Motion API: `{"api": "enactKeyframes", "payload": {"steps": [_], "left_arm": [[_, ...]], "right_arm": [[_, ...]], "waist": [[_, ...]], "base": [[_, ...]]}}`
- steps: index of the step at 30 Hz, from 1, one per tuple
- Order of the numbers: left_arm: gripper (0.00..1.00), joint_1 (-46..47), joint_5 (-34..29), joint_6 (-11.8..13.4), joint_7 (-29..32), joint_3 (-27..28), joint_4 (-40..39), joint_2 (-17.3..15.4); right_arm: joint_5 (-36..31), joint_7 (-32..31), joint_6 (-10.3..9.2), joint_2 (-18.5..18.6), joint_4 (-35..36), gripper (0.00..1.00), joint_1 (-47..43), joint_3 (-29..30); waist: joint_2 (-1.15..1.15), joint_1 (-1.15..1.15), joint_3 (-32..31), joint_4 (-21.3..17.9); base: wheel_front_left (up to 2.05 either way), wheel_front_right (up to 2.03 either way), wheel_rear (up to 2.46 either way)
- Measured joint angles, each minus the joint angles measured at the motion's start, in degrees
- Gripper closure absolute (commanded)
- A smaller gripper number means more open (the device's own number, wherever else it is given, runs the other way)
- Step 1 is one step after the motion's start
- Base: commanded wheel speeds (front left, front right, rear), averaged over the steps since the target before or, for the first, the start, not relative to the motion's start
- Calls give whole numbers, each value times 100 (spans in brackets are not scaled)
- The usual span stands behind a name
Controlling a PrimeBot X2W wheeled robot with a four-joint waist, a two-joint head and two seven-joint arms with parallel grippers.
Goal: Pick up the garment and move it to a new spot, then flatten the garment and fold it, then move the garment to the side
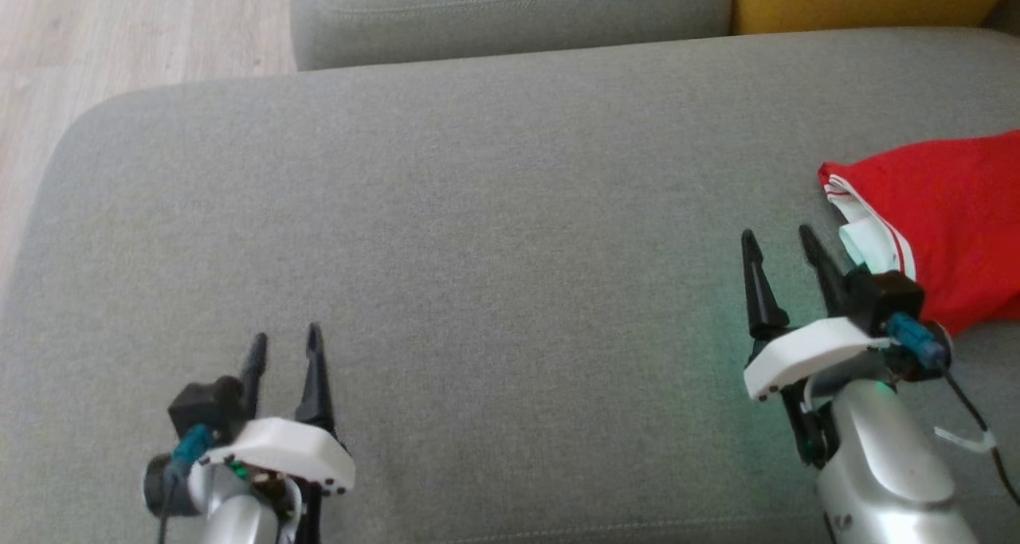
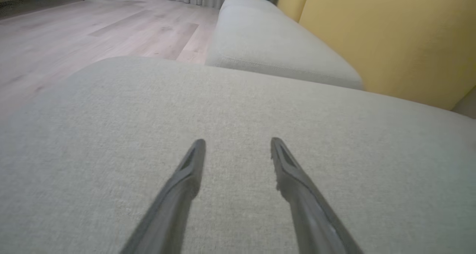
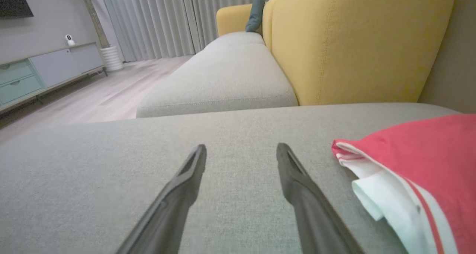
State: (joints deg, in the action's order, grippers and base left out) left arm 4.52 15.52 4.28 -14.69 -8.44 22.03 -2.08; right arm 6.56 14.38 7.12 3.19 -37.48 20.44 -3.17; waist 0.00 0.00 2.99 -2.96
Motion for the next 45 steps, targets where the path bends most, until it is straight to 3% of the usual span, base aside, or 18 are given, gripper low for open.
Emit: {"api": "enactKeyframes", "payload": {"steps": [9, 45], "left_arm": [[100, -416, 194, -25, 76, -9, 523, 57], [100, -352, 2380, -335, 659, 358, 202, 55]], "right_arm": [[182, -99, -2, -54, -502, 100, -661, 20], [2629, -667, -2, -54, 292, 100, -734, 331]], "waist": [[0, 0, -21, 12], [0, 0, -97, 96]], "base": [[0, 0, 0], [0, 0, 0]]}}
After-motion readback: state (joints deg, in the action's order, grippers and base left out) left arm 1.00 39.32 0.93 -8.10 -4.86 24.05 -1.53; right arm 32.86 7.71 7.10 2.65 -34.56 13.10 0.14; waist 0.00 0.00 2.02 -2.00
